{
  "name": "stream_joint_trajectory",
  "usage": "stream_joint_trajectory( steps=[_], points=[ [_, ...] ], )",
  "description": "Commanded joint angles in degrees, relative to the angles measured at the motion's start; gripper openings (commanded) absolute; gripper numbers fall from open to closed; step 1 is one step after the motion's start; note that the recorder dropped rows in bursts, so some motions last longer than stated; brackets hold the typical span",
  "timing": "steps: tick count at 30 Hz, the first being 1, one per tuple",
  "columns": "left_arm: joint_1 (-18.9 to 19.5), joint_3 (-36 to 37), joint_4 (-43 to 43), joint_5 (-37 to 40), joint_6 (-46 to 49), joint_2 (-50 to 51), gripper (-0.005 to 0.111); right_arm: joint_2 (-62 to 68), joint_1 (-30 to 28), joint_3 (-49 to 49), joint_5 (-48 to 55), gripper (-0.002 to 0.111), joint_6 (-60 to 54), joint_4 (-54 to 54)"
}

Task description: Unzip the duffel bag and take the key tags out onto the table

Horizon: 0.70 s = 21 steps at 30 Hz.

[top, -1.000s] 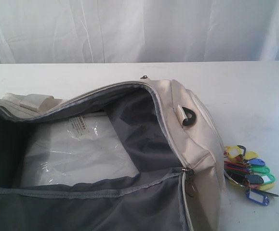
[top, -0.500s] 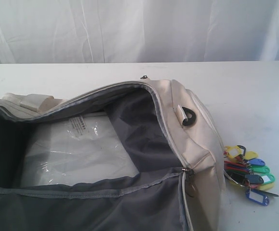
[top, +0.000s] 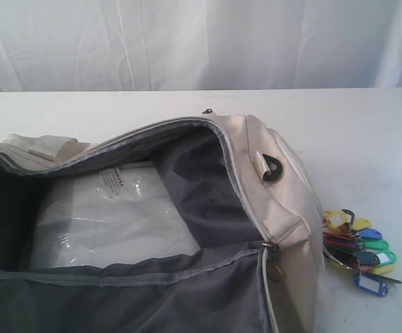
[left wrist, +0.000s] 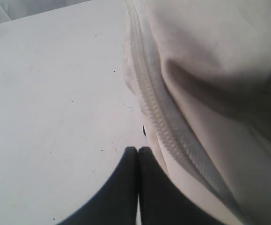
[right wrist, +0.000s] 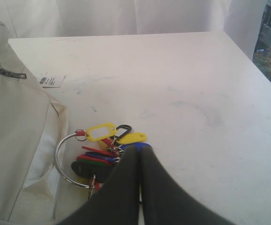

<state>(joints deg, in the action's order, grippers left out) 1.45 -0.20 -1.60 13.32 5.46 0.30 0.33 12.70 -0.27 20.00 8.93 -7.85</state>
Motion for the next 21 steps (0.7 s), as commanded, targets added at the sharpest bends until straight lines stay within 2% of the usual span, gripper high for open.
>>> stream_joint_trajectory(
  steps=[1, 5, 21],
  points=[
    [-0.2, 0.2, 0.27, -0.18, -0.11, -0.3, 0.0, -0.33, 0.27, 0.27, 0.01, 0.0, 0.06, 0.02],
    [-0.2, 0.2, 6.05, -0.18, -0.11, -0.3, 0.0, -0.33, 0.27, 0.27, 0.01, 0.0, 0.06, 0.02],
    [-0.2, 0.2, 6.06, -0.08, -0.11, -0.3, 0.0, -0.33, 0.27, 0.27, 0.01, 0.0, 0.06, 0.02]
  ],
)
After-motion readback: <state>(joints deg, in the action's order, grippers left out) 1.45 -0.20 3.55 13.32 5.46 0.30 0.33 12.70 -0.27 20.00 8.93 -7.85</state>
